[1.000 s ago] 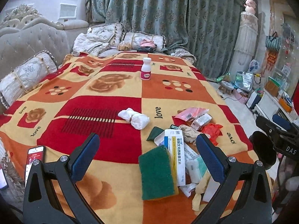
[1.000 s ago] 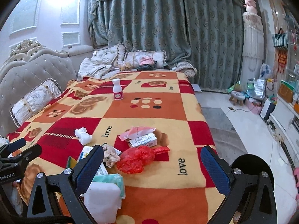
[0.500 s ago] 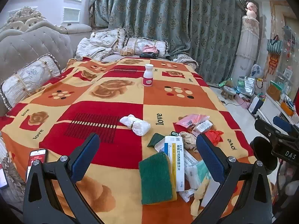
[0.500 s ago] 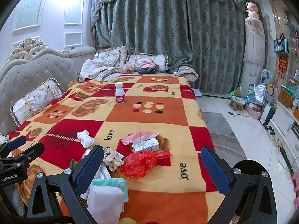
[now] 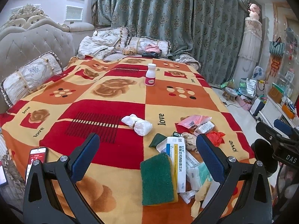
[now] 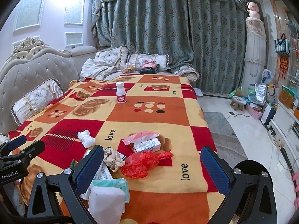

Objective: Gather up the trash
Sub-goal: 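Move both tools over the trash pile on the blanket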

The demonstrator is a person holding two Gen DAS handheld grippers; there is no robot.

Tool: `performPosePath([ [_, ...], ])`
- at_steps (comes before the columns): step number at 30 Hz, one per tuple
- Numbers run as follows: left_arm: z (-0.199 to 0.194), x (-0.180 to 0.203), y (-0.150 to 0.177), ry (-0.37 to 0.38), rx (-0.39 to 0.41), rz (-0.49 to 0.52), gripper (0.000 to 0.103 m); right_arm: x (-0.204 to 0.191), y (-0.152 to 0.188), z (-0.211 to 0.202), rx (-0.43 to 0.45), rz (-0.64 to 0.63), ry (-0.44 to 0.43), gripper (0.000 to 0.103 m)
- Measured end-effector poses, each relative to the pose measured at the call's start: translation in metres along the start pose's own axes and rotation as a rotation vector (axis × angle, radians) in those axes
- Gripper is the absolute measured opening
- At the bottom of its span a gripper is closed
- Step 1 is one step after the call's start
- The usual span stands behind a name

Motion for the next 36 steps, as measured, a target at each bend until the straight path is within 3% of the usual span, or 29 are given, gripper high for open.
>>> performPosePath([
  [36,0.0025,0.0010,-0.0006,-0.020,0.004,-0.016,0.103,0.0002,0.0030,0.0011,-0.001,0.010,-0.002,0.103],
])
Point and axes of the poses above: each gripper's, at about its wrist camera, not at the fingertips, and z roughly the way its jaws point, x to its right, y to its underside, the point moved 7 cm from there along z, roughly the way its jaws point, and after that the axes turned 9 degrees about -y, right-handed, at the moved point
